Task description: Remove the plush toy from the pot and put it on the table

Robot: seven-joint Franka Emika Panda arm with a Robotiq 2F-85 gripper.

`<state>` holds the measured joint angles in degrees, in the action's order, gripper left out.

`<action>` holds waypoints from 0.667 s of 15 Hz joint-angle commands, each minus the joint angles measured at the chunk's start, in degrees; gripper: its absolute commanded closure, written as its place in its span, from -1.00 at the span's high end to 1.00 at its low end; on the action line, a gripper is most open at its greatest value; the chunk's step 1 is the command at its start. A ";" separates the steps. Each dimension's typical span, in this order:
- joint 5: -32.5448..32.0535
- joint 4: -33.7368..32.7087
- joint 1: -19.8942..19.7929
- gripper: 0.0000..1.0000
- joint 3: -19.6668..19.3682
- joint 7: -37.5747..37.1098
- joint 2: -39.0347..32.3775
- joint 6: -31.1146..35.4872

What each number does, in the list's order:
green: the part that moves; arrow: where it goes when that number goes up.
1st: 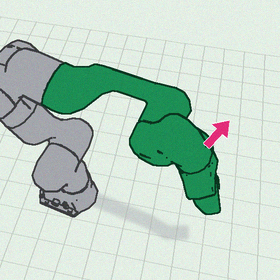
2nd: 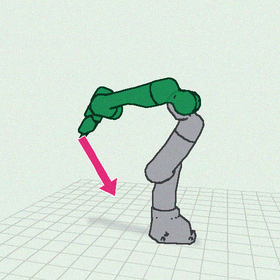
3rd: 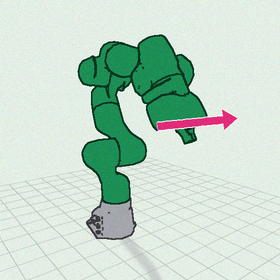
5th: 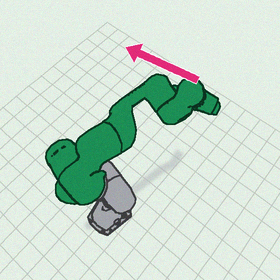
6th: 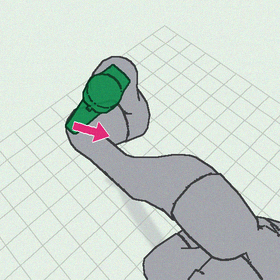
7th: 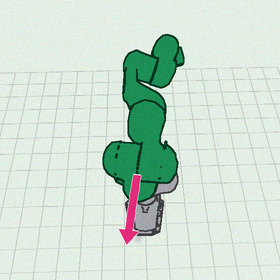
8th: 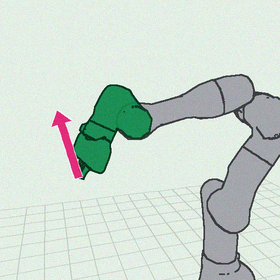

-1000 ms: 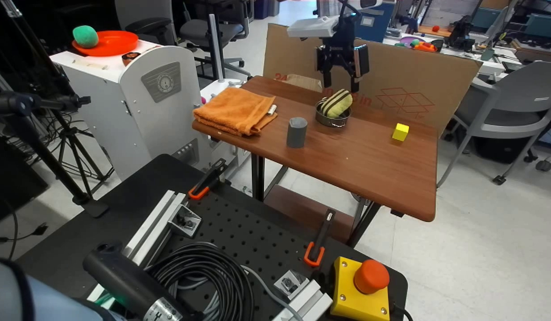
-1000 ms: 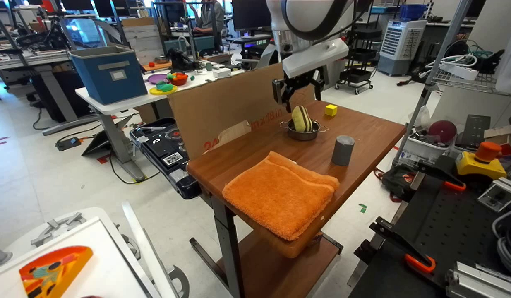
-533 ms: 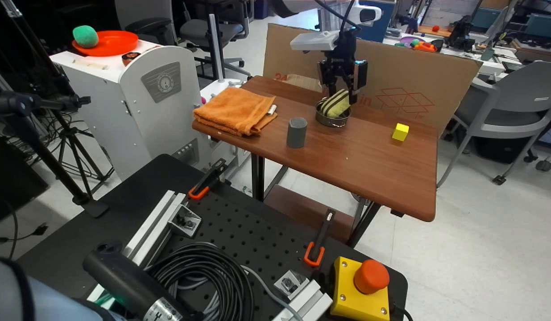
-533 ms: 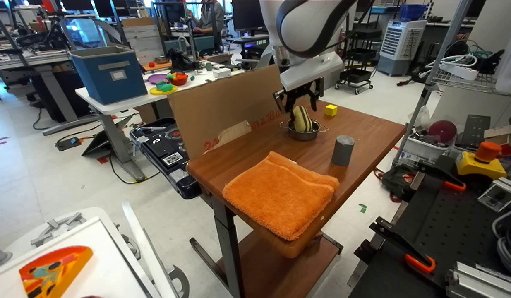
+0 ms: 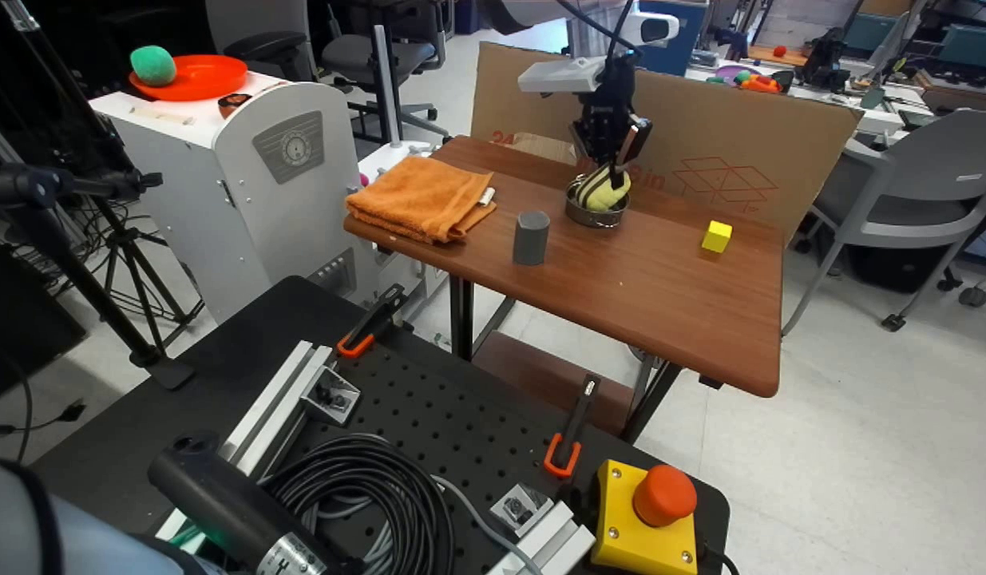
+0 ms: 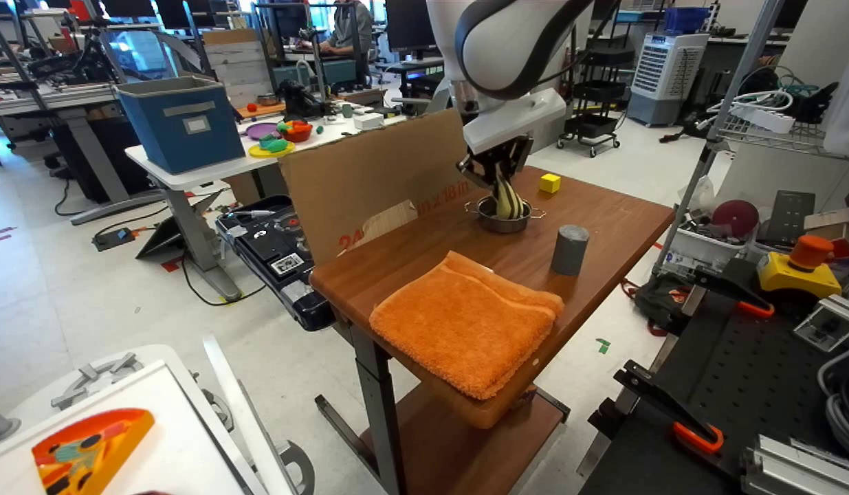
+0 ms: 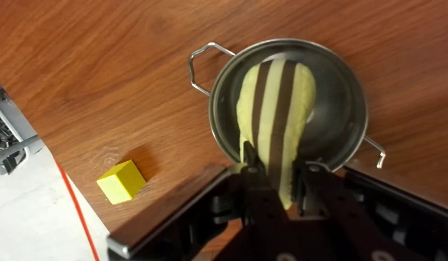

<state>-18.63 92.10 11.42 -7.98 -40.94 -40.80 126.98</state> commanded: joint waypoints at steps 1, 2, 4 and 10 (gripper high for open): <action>1.50 4.95 -0.44 -0.91 0.91 4.29 6.56 -1.79; 2.20 7.22 -1.23 -0.93 1.47 6.73 9.33 -2.25; 3.26 9.12 -2.34 -0.94 1.84 11.08 12.68 -5.83; 6.50 6.46 -7.18 -0.93 1.13 19.37 14.72 -17.69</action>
<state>-13.08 99.28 6.76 -7.32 -25.69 -26.35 113.75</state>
